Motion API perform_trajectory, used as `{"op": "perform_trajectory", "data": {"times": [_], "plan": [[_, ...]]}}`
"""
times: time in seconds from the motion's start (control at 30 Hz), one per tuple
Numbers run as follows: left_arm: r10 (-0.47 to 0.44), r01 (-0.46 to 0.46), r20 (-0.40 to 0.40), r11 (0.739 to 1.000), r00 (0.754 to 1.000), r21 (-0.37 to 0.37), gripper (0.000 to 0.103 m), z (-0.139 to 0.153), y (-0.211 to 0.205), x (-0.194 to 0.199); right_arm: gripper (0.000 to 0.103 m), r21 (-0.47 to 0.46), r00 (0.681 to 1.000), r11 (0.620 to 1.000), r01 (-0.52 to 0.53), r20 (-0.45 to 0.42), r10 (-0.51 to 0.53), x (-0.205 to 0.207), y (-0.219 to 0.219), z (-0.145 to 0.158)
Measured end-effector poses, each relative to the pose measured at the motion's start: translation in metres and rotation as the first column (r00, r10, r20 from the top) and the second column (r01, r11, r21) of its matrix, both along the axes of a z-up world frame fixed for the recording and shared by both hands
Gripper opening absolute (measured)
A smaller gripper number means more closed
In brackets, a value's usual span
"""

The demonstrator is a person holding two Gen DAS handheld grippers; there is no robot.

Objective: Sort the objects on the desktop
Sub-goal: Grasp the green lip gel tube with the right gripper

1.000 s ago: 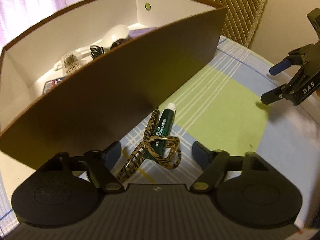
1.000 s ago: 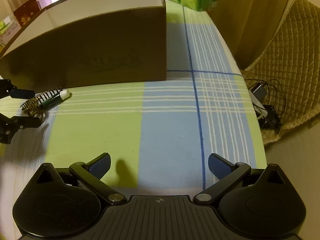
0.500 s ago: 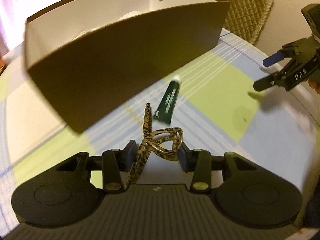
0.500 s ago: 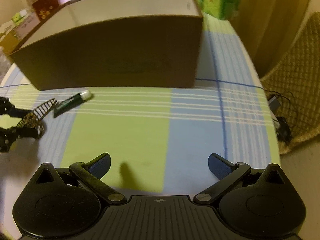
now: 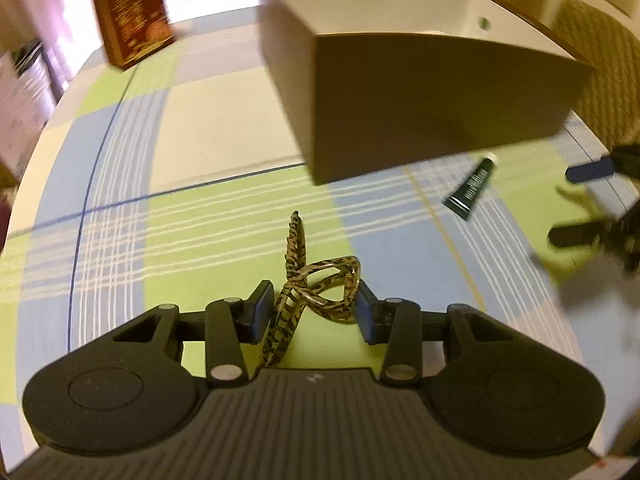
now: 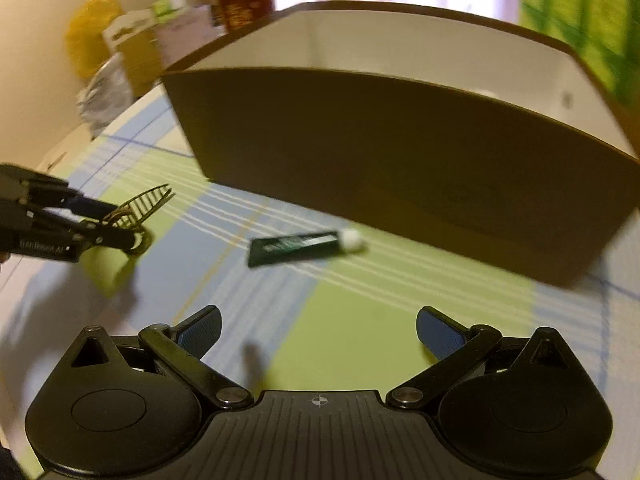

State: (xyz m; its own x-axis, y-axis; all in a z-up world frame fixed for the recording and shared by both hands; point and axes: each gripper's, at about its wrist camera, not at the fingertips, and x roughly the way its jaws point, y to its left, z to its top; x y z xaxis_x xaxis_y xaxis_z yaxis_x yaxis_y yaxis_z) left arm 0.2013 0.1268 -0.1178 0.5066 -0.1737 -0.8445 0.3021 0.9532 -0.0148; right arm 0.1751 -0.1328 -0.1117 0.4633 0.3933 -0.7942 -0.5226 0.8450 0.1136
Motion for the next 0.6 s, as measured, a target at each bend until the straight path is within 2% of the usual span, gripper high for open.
{"op": "perform_trajectory", "data": {"times": [0.2, 0.47, 0.6], "plan": [[0.051, -0.051, -0.002, 0.999, 0.999, -0.014, 0.039, -0.005, -0.001, 0.004, 0.101, -0.064, 0.997, 0.997, -0.046, 0.061, 0.05, 0.008, 0.022, -0.026], [0.065, -0.066, -0.009, 0.997, 0.998, -0.045, 0.042, -0.007, -0.001, 0.009, 0.101, -0.055, 0.995, 0.998, -0.035, 0.087, 0.04, 0.029, 0.033, -0.03], [0.052, -0.052, 0.003, 0.998, 0.999, -0.027, 0.042, -0.008, -0.006, 0.011, 0.101, -0.053, 0.994, 0.998, -0.034, 0.098, 0.039, 0.033, 0.038, -0.031]]}}
